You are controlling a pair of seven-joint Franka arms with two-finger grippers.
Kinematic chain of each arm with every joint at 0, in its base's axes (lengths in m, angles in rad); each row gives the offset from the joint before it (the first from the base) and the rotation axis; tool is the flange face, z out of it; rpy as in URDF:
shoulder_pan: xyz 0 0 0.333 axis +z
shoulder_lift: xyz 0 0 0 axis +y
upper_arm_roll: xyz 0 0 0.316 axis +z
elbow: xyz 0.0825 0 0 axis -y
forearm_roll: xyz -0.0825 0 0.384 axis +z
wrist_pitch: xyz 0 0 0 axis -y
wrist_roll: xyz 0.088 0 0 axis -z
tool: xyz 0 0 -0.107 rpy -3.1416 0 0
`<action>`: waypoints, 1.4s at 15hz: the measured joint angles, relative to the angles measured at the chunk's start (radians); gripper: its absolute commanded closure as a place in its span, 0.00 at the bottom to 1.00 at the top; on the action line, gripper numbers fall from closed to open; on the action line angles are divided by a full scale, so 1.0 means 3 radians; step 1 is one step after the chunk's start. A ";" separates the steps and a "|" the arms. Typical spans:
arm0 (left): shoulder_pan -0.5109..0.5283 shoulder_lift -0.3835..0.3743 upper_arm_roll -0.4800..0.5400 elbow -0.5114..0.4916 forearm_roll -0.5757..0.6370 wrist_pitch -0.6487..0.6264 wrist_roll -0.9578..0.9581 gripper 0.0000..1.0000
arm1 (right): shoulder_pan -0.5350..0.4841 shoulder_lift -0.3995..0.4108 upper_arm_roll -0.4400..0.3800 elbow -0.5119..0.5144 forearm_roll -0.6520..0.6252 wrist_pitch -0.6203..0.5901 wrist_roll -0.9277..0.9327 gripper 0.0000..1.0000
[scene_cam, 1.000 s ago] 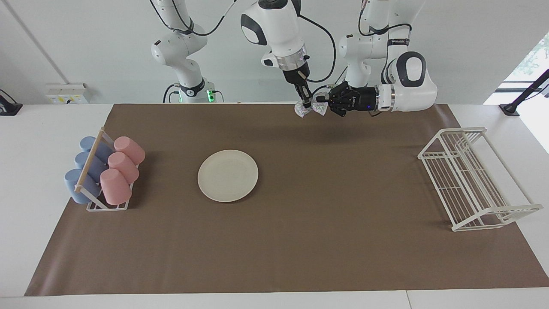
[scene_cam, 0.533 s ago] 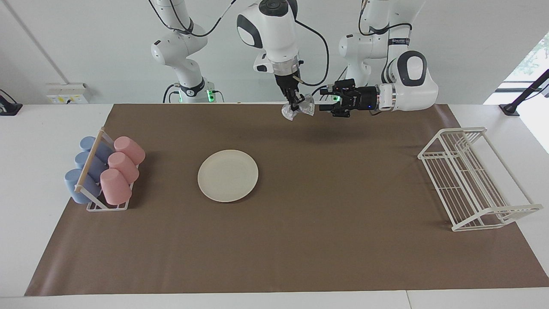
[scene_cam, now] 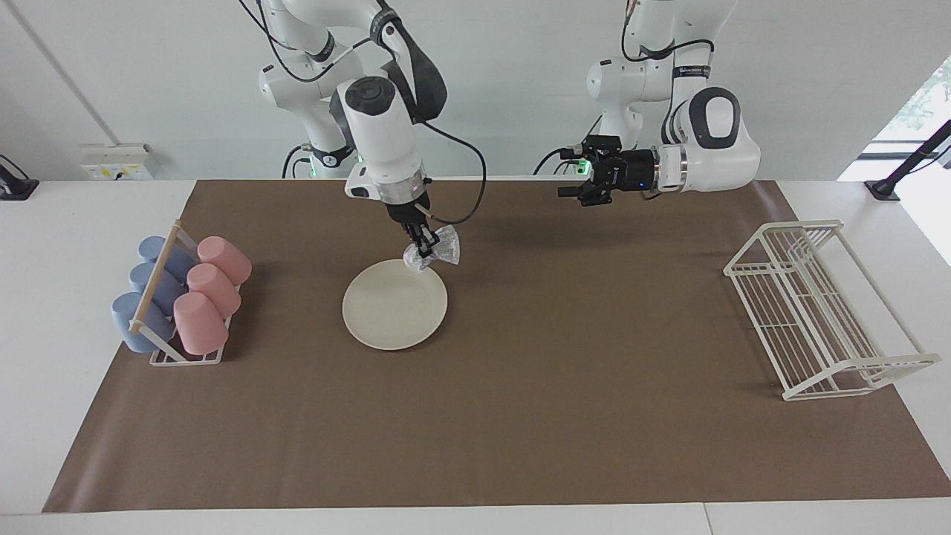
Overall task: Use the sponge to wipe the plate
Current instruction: 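Move the sponge onto the plate with the right gripper while the left withdraws, then rub the sponge around the plate surface with the right gripper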
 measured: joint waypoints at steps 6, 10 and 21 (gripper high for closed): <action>0.0053 -0.0004 0.0028 0.0191 0.1102 0.0261 -0.0429 0.00 | -0.0249 0.0097 0.0003 -0.0518 0.0000 0.0660 -0.0165 1.00; 0.0119 -0.0023 0.0046 0.0438 0.1873 0.0316 -0.0804 0.00 | -0.0238 0.0249 0.0033 -0.0648 0.0000 0.0853 -0.0181 1.00; 0.0324 -0.0030 -0.0029 0.0742 0.3051 0.0855 -0.1076 0.00 | -0.0525 0.0329 0.0029 -0.0639 0.0001 0.0977 -0.0922 1.00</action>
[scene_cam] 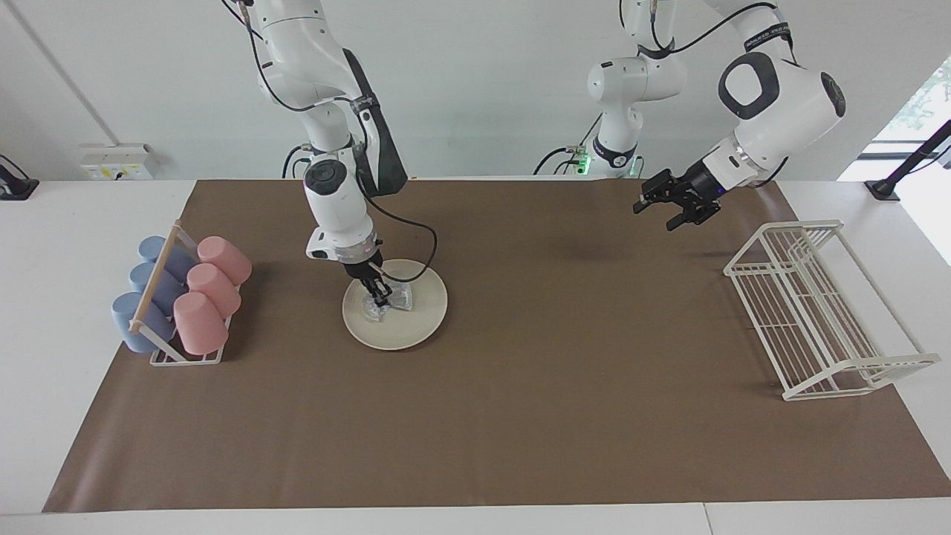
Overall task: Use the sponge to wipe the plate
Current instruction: 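Rub the sponge around the plate surface with the right gripper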
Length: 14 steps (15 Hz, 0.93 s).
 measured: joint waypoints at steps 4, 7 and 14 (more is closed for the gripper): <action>-0.0033 -0.0001 -0.0084 0.0286 0.0003 0.0043 -0.0041 0.00 | 0.0075 0.0000 0.0007 0.0000 0.0002 0.0001 0.0153 1.00; -0.0036 0.0000 -0.0200 0.0342 0.0006 0.0045 -0.0070 0.00 | 0.0306 0.0000 0.0016 0.0003 0.0002 0.0007 0.0619 1.00; -0.0063 0.0022 -0.0380 0.0338 0.0015 0.0192 -0.0421 0.00 | 0.0217 0.0000 0.0011 0.0003 0.0002 0.0014 0.0351 1.00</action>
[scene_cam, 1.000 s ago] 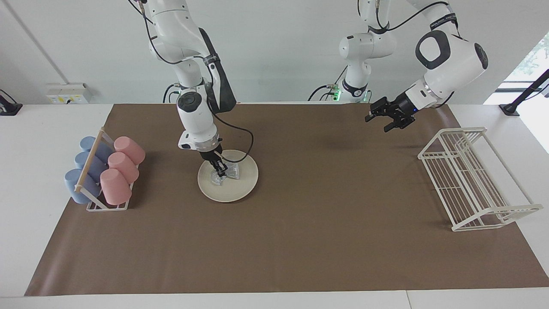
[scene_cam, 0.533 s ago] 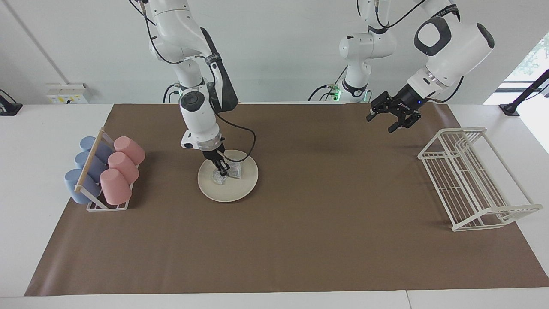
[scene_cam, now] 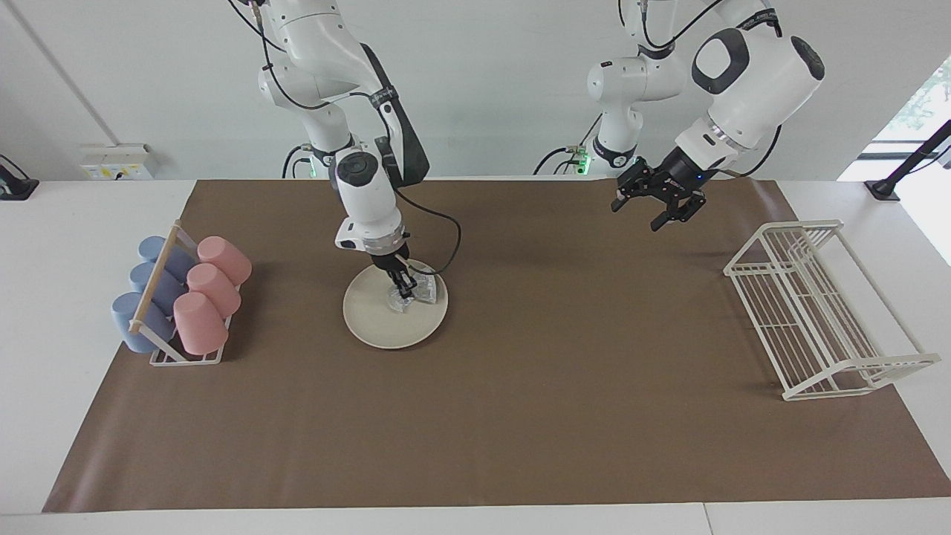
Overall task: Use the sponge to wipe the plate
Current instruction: 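Rub the sponge around the plate surface with the right gripper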
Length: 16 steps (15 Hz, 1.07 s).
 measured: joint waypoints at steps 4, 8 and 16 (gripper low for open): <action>0.0023 0.0001 0.0031 -0.0025 0.0110 0.0000 -0.0081 0.00 | -0.0275 0.0007 -0.0011 0.0000 0.0000 0.0000 -0.0520 1.00; 0.0041 0.0002 0.0032 -0.0038 0.0160 0.0000 -0.0472 0.00 | -0.0226 0.0007 -0.0001 0.0000 0.0000 0.0000 -0.0469 1.00; 0.0055 0.0002 0.0036 -0.0039 0.0164 0.0000 -0.0568 0.00 | 0.0218 0.0006 0.0005 0.0005 0.0000 0.0013 0.0222 1.00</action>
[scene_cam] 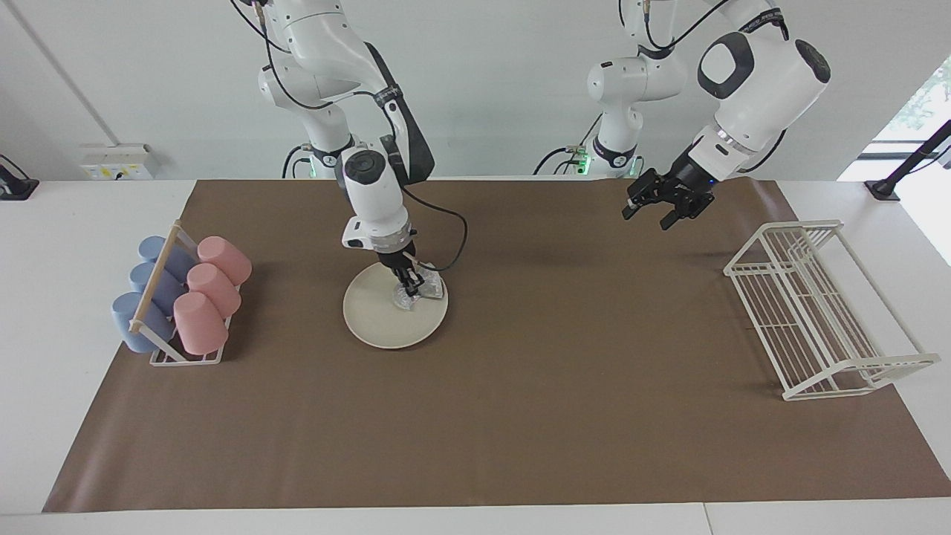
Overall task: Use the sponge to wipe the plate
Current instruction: 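Rub the sponge around the plate surface with the right gripper, then bring the sponge toward the left gripper with the right gripper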
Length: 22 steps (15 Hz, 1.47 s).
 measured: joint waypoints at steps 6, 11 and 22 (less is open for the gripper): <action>0.0000 0.0000 0.0000 0.0000 0.0000 0.0000 -0.0004 0.00 | -0.0005 0.0002 0.0002 0.0516 0.0001 -0.0491 0.0302 1.00; -0.0008 -0.0001 -0.0028 -0.0013 0.0000 -0.0012 -0.0074 0.00 | 0.0220 -0.0014 0.0007 0.1362 0.0001 -0.1518 0.0932 1.00; -0.0179 -0.0023 -0.0065 -0.0567 -0.2205 -0.0091 0.0605 0.00 | 0.0807 -0.0168 0.0002 0.2163 -0.0114 -0.2605 0.1916 1.00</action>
